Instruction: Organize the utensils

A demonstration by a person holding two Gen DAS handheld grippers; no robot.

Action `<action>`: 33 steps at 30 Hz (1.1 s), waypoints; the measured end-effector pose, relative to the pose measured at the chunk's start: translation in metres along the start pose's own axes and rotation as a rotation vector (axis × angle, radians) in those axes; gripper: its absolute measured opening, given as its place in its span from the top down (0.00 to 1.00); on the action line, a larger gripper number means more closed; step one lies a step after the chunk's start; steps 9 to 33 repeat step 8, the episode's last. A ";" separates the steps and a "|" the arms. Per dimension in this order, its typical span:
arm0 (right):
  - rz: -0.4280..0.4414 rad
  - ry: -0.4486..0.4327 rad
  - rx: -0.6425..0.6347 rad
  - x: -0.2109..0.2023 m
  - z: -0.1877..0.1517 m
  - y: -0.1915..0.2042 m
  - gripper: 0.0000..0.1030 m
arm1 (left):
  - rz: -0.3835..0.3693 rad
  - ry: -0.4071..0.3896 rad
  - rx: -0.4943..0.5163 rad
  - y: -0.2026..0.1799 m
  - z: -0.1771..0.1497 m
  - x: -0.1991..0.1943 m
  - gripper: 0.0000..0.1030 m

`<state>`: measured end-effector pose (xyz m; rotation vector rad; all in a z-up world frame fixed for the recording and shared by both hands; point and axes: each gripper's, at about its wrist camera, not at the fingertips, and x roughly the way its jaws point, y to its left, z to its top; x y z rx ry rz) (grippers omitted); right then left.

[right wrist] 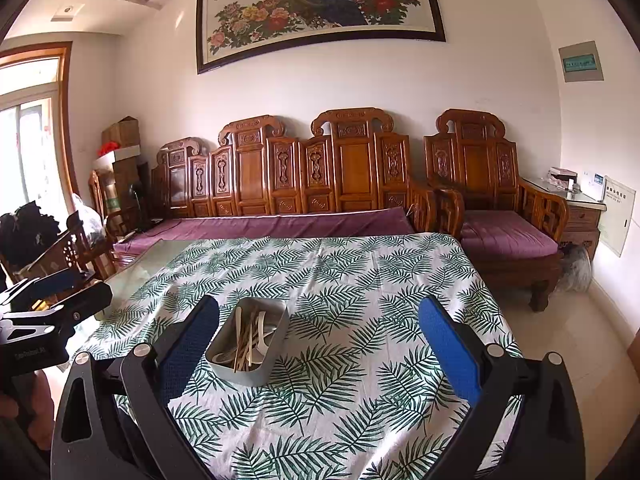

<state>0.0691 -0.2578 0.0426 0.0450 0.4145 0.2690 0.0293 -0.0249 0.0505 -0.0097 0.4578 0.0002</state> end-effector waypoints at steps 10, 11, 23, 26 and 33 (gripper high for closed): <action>0.001 0.000 0.000 -0.001 0.000 0.000 0.03 | -0.003 0.002 -0.002 0.000 -0.001 0.000 0.08; 0.001 0.000 0.000 -0.001 0.000 0.000 0.03 | -0.003 0.002 -0.002 0.000 -0.001 0.000 0.08; 0.001 0.000 0.000 -0.001 0.000 0.000 0.03 | -0.003 0.002 -0.002 0.000 -0.001 0.000 0.08; 0.001 0.000 0.000 -0.001 0.000 0.000 0.03 | -0.003 0.002 -0.002 0.000 -0.001 0.000 0.08; 0.001 0.000 0.000 -0.001 0.000 0.000 0.03 | -0.003 0.002 -0.002 0.000 -0.001 0.000 0.08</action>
